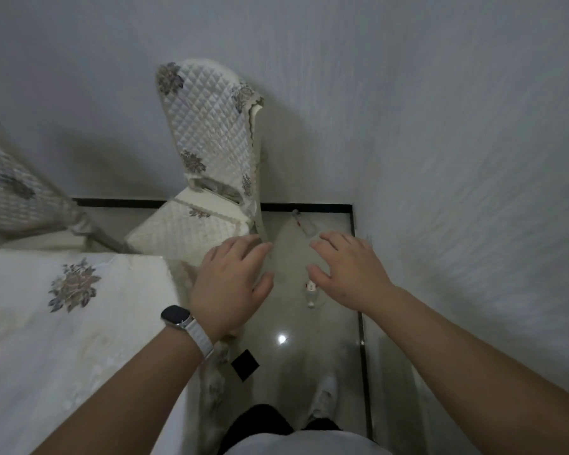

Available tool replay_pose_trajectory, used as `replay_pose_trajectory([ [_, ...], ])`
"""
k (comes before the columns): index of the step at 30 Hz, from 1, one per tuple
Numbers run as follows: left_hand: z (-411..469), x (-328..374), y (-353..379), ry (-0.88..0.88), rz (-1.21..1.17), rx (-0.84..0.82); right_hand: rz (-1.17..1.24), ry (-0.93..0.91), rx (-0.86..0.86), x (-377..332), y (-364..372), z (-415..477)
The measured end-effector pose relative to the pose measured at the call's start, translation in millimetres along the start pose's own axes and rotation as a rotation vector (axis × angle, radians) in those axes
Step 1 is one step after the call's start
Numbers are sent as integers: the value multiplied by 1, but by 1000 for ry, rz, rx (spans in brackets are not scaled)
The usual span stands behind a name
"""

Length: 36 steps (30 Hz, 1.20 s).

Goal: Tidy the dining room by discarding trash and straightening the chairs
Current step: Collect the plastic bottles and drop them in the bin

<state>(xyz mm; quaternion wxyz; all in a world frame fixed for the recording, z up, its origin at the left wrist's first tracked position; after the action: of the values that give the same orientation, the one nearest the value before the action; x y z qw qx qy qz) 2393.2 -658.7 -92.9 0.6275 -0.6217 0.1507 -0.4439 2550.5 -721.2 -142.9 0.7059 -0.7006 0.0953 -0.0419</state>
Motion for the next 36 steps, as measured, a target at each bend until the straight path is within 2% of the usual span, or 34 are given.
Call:
replay_pose_trajectory([
  [3, 26, -10, 9, -6, 19, -13, -2, 8, 36, 19, 2, 22],
  [9, 88, -53, 43, -37, -38, -49, -18, 52, -14, 58, 26, 73],
  [19, 216, -121, 131, 36, -184, -170, -119, 145, -154, 112, 62, 178],
  [23, 255, -158, 180, -24, -252, -182, -95, 152, -173, 130, 101, 227],
  [28, 277, -213, 295, -202, -397, -154, 18, 166, -166, 168, 205, 285],
  [36, 262, -286, 553, -458, -493, -247, 94, 130, -209, 242, 452, 358],
])
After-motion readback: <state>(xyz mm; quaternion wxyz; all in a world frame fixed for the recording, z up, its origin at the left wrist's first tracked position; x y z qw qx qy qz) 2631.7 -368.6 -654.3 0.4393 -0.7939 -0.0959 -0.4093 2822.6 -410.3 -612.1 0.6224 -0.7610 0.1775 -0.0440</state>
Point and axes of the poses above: each hand's wrist, its own z-axis towards the middle knuckle, its own y-axis out of the palm, x = y × z, the point moved 10 cm from there along z, towards the middle knuckle, and after that the axes turned 11 degrees about -z, right-handed, at the moved point
